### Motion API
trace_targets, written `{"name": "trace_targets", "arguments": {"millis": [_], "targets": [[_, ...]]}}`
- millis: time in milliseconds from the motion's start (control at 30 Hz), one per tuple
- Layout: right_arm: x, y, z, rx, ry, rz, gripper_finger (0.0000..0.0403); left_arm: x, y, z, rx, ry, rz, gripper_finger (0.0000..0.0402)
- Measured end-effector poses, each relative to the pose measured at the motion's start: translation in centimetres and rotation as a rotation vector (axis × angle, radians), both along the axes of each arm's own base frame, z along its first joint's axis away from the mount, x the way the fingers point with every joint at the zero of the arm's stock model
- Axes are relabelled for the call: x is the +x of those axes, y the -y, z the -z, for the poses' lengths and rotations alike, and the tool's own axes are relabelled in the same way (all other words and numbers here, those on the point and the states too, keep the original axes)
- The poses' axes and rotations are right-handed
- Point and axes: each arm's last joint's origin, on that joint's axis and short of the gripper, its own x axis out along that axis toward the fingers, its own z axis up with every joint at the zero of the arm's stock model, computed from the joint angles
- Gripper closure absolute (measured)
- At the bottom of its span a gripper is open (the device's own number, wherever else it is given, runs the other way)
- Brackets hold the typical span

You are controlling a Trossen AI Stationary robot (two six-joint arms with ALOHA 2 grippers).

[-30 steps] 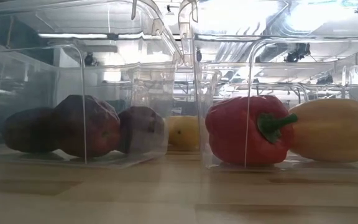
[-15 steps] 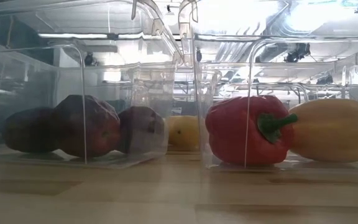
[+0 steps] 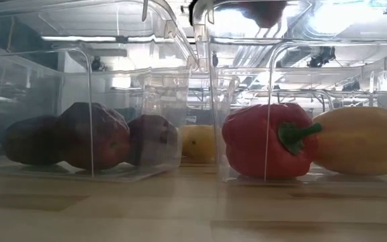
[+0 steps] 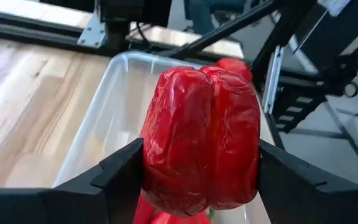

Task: Sort produce into baskets
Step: Put the red bell pepper into the bottom right transparent bin

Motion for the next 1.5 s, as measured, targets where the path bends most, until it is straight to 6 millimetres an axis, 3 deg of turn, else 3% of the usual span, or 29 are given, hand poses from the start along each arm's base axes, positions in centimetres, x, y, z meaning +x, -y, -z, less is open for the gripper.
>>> {"name": "trace_targets", "arguments": {"millis": [267, 433, 567, 733, 900, 1133, 1367, 1500], "targets": [[-0.6, -0.9, 0.3, -0.019, -0.038, -0.044, 0.0029, 0.5, -1.6, 0.1, -0.015, 0.003, -0.005, 0.0073], [-0.7, -1.3, 0.5, 0.055, -0.076, -0.121, 0.0029, -1.3, -2.7, -1.8, -0.046, -0.041, 0.027, 0.0047], [-0.6, -1.8, 0.5, 0.206, -0.084, -0.213, 0.0029, -4.6, -3.4, -5.0, -0.045, -0.053, 0.029, 0.0046], [-0.9, -2.8, 0.5, 0.375, -0.121, -0.302, 0.0029, -10.1, -3.1, -10.0, -0.003, 0.062, 0.073, 0.0046], [-1.9, -5.1, 1.4, 0.553, -0.242, -0.353, 0.0029, -15.5, -3.1, -12.9, 0.052, 0.160, -0.049, 0.0046], [-2.7, -10.4, 4.7, 0.662, -0.415, -0.226, 0.0029, -20.0, -3.4, -14.2, 0.050, 0.172, -0.264, 0.0046], [-3.6, -16.0, 10.4, 0.822, -0.930, -0.129, 0.0029, -20.5, -3.3, -14.3, 0.052, 0.175, -0.315, 0.0046], [-4.4, -17.7, 12.9, 0.849, -1.200, -0.001, 0.0029, -20.3, -3.3, -14.2, 0.062, 0.173, -0.318, 0.0046]]}}
